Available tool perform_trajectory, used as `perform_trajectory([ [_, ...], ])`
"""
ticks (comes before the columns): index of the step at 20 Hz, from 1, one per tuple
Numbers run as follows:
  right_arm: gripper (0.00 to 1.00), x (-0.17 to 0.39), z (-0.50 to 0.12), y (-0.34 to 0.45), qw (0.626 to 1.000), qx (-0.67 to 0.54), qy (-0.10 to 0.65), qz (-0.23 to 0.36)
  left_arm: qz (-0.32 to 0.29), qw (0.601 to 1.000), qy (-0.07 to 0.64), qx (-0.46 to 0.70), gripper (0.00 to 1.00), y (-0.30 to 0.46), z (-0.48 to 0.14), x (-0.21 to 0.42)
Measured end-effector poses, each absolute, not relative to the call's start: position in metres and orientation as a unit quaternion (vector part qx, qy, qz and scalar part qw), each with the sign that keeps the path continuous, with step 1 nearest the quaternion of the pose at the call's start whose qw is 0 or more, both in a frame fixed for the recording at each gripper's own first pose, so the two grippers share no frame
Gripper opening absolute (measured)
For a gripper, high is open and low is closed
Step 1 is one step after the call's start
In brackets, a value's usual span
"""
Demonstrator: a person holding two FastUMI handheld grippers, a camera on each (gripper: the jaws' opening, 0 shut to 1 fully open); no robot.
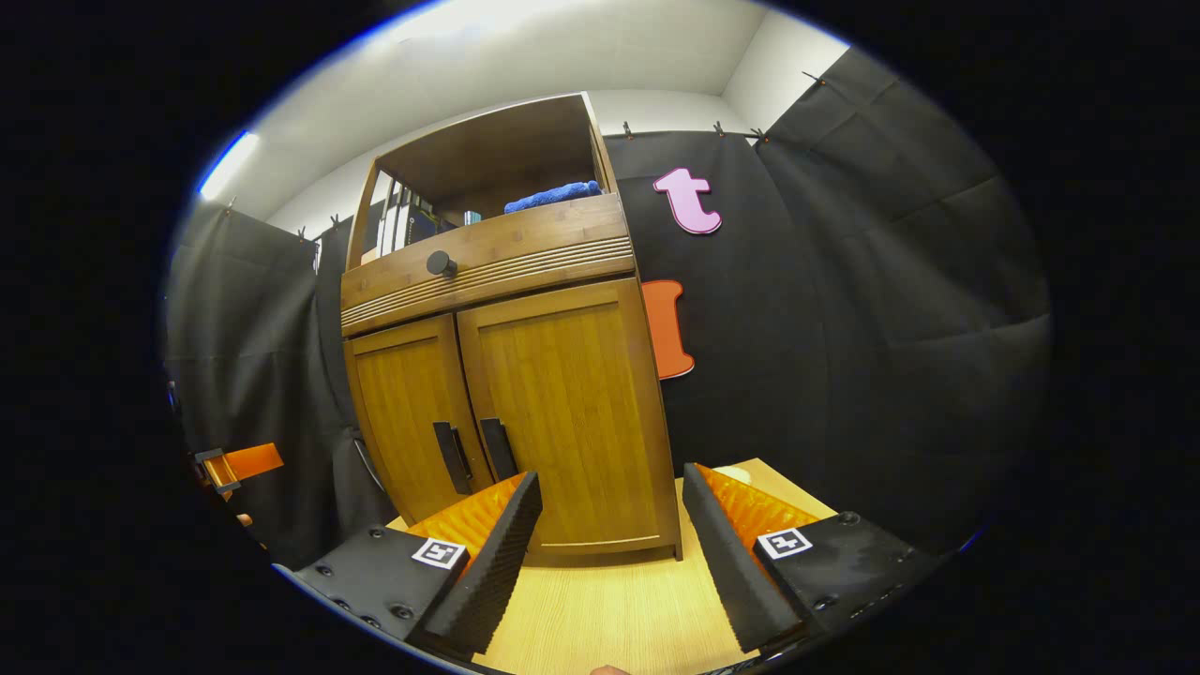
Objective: Open the right door of the double-door shoe cabinet with the right hand, and open the left door with the left hand.
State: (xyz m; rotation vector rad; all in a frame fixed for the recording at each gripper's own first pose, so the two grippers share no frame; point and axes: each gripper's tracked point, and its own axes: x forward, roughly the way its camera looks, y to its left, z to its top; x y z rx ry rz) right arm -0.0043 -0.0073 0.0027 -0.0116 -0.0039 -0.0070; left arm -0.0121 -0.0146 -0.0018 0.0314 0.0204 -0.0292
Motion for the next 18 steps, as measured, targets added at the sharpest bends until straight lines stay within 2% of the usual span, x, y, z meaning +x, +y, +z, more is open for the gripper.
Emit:
perform_trajectory([
  [2,1.00,0.000,0.002,-0.008,1.000,-0.003,-0.003,-0.005,-0.016,1.000,0.009,0.013,0.97,-0.016,-0.002,-0.011],
  [3,1.00,0.002,0.002,-0.009,1.000,-0.001,-0.003,-0.005,-0.016,1.000,0.009,0.011,0.92,-0.016,-0.002,-0.011],
  [4,0.98,0.005,0.000,-0.009,1.000,-0.001,-0.002,-0.006,-0.017,1.000,0.009,0.011,0.94,-0.017,-0.003,-0.011],
  [5,1.00,0.008,-0.002,-0.008,1.000,0.001,-0.001,-0.006,-0.017,1.000,0.009,0.011,0.94,-0.016,-0.003,-0.011],
  [7,0.98,0.016,-0.006,-0.002,1.000,0.000,-0.001,0.001,-0.014,1.000,0.009,0.011,0.92,-0.015,-0.003,-0.010],
  [8,0.98,0.020,-0.007,0.001,1.000,-0.002,-0.003,0.003,-0.012,1.000,0.008,0.012,0.98,-0.013,-0.003,-0.010],
  [12,1.00,0.035,-0.012,0.013,1.000,-0.015,-0.014,0.009,0.000,1.000,0.011,0.014,0.97,-0.007,-0.006,-0.006],
  [15,0.98,0.050,-0.024,0.035,0.999,-0.015,-0.005,0.030,0.004,0.999,0.020,0.027,0.92,-0.004,-0.009,-0.002],
  [16,1.00,0.057,-0.029,0.042,0.999,-0.019,-0.003,0.035,0.004,0.999,0.020,0.032,0.95,-0.003,-0.008,-0.001],
  [18,0.98,0.070,-0.036,0.057,0.999,-0.027,-0.003,0.046,0.004,0.999,0.018,0.040,0.98,-0.001,-0.006,0.001],
])
